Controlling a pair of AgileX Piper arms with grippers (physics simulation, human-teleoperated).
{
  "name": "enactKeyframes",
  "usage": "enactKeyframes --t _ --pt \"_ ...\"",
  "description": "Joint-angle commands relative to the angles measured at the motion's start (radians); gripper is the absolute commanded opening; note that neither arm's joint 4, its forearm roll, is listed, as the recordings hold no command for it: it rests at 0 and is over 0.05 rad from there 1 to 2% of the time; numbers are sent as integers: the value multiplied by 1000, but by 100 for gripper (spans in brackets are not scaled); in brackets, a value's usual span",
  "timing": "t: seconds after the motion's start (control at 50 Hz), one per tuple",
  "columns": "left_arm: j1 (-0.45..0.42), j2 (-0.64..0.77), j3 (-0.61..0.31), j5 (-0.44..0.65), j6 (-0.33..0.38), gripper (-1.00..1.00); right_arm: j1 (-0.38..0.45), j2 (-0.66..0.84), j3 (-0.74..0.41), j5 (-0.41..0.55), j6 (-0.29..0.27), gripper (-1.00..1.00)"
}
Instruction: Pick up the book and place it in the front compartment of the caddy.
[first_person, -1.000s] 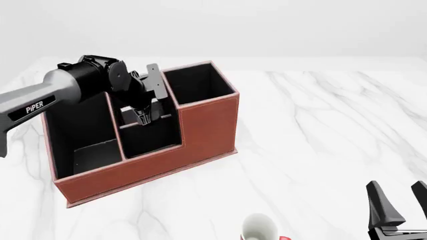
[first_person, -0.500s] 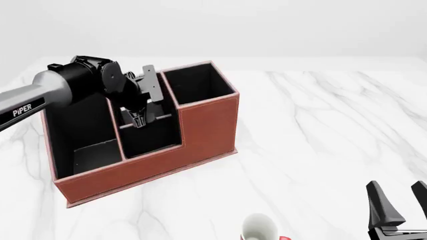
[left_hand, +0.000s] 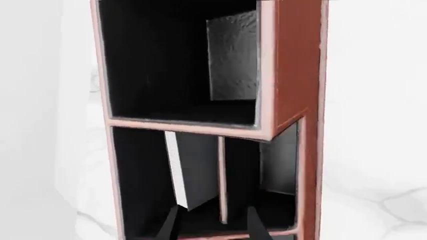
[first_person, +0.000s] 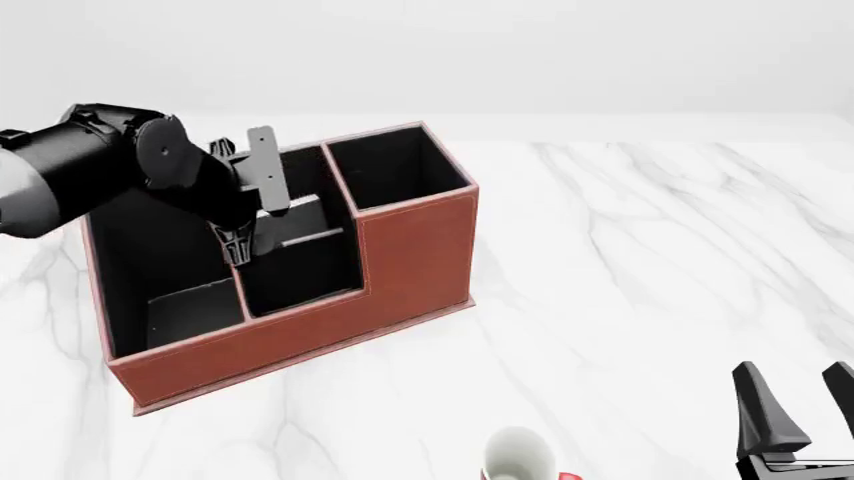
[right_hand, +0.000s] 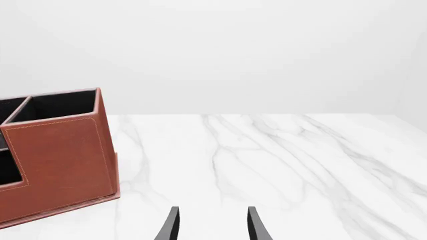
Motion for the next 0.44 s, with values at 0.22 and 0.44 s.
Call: enactKeyframes --t 0.22,0.44 --pt "-11 -441 242 122 48 100 0 -5 0 4 -2 100" --pt "-56 -707 392 214 75 100 0 -5 0 4 -2 100"
